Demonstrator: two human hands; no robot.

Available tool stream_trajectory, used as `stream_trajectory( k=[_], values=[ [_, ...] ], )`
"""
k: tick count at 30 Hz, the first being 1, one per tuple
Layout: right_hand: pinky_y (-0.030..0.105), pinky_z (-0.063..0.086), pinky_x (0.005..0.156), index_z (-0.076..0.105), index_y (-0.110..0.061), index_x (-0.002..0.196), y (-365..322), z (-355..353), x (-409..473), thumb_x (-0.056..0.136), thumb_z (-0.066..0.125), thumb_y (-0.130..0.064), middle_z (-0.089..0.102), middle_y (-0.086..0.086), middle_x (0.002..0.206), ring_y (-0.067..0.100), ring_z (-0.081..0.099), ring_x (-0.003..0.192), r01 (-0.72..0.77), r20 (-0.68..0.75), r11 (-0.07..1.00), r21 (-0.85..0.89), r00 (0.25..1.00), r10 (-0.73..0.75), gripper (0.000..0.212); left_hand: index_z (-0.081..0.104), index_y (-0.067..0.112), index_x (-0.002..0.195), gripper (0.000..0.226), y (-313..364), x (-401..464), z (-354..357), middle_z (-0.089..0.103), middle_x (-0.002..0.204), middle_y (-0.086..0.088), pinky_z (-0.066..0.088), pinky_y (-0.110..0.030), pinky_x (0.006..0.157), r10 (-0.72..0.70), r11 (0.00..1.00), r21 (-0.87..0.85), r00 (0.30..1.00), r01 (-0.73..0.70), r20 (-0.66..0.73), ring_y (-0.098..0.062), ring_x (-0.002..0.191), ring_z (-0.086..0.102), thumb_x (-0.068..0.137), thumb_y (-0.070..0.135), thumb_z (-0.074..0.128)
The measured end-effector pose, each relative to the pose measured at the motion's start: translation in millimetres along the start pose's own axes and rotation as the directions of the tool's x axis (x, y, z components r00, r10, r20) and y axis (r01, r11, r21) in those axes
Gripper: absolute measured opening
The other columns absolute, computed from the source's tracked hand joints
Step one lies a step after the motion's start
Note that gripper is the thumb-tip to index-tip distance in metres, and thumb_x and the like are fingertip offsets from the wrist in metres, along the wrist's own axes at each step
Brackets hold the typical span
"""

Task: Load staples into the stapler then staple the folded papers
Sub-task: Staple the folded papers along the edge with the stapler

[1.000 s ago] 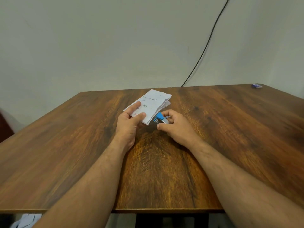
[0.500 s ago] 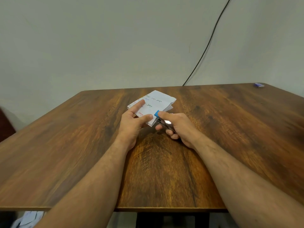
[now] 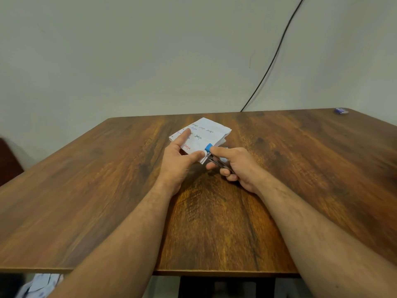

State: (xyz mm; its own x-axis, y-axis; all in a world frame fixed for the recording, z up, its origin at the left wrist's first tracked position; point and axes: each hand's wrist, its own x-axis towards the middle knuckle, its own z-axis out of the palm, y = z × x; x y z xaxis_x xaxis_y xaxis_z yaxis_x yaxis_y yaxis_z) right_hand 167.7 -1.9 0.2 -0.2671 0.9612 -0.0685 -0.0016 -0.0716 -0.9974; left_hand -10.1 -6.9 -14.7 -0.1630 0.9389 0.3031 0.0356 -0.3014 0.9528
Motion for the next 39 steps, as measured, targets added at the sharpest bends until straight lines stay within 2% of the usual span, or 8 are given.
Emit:
stream_trajectory(
  k=[4,8,13,20,25,33,36,39],
  values=[
    [0.015,0.031,0.036,0.072,-0.011,0.111,-2,1,-1,0.093,0.070,-0.040,0.077,0.010,0.088,0.007,0.043,0.047,-0.019,-0.022,1.000,-0.013,1.000,0.019,0.033,0.051,0.028,0.147,0.073,0,-2,3,0.045,0.143,0.011,0.056,-0.018,0.062,0.056,0.991,0.118,0.998,-0.057,0.011,-0.015,0.105,0.059,0.083,0.008,0.080],
    [0.016,0.032,0.037,0.074,-0.010,0.108,-3,1,-1,0.091,0.072,-0.042,0.077,0.009,0.086,0.007,0.043,0.047,-0.020,-0.042,0.999,-0.037,0.999,0.018,0.036,0.049,0.028,0.148,0.072,-1,-2,4,0.045,0.146,0.006,0.057,-0.021,0.068,0.063,0.988,0.135,0.997,-0.068,0.047,-0.018,0.108,0.059,0.086,0.010,0.078],
    [0.018,0.025,0.036,0.078,-0.010,0.100,2,1,2,0.086,0.077,-0.046,0.077,0.011,0.082,0.008,0.038,0.045,0.037,-0.034,0.998,-0.042,0.999,-0.038,0.039,0.049,0.026,0.148,0.052,0,-1,5,0.056,0.138,-0.005,0.062,-0.039,0.084,-0.010,0.999,-0.053,0.997,0.014,0.071,-0.022,0.100,0.067,0.101,0.005,0.055],
    [0.019,0.026,0.037,0.079,-0.008,0.099,6,-2,5,0.086,0.077,-0.046,0.078,0.011,0.083,0.007,0.040,0.044,0.050,-0.029,0.996,-0.072,0.998,-0.053,0.040,0.052,0.029,0.146,0.055,-4,2,4,0.056,0.139,-0.003,0.063,-0.033,0.075,-0.005,0.999,-0.048,0.996,0.009,0.086,-0.022,0.095,0.072,0.099,0.002,0.059],
    [0.019,0.029,0.037,0.080,-0.007,0.096,7,-1,4,0.087,0.077,-0.043,0.077,0.009,0.080,0.007,0.042,0.045,0.082,-0.045,0.993,-0.091,0.995,-0.086,0.038,0.053,0.031,0.144,0.057,-5,2,4,0.054,0.141,0.000,0.062,-0.029,0.071,0.020,0.998,-0.068,0.994,-0.012,0.109,-0.010,0.091,0.075,0.098,0.000,0.059],
    [0.020,0.028,0.038,0.081,-0.010,0.092,5,0,3,0.085,0.078,-0.045,0.076,0.006,0.077,0.006,0.042,0.044,0.086,-0.067,0.988,-0.125,0.993,-0.095,0.036,0.055,0.030,0.144,0.059,-2,0,4,0.055,0.135,0.009,0.064,-0.032,0.070,0.016,0.995,-0.098,0.995,-0.006,0.099,-0.010,0.096,0.074,0.095,-0.001,0.063],
    [0.020,0.027,0.037,0.081,-0.010,0.090,5,1,1,0.083,0.079,-0.047,0.075,0.004,0.075,0.006,0.041,0.044,0.086,-0.069,0.988,-0.131,0.993,-0.096,0.037,0.055,0.031,0.143,0.060,-1,-1,4,0.055,0.137,0.007,0.065,-0.042,0.076,0.003,0.996,-0.086,0.996,0.004,0.086,-0.018,0.099,0.072,0.093,0.000,0.066],
    [0.020,0.027,0.036,0.082,-0.011,0.090,5,1,0,0.082,0.079,-0.048,0.074,0.003,0.074,0.006,0.040,0.043,0.079,-0.069,0.989,-0.127,0.994,-0.088,0.038,0.055,0.030,0.143,0.061,-1,-2,4,0.056,0.131,0.013,0.065,-0.037,0.073,-0.002,0.995,-0.096,0.996,0.010,0.089,-0.018,0.101,0.071,0.092,0.000,0.067]
  ],
)
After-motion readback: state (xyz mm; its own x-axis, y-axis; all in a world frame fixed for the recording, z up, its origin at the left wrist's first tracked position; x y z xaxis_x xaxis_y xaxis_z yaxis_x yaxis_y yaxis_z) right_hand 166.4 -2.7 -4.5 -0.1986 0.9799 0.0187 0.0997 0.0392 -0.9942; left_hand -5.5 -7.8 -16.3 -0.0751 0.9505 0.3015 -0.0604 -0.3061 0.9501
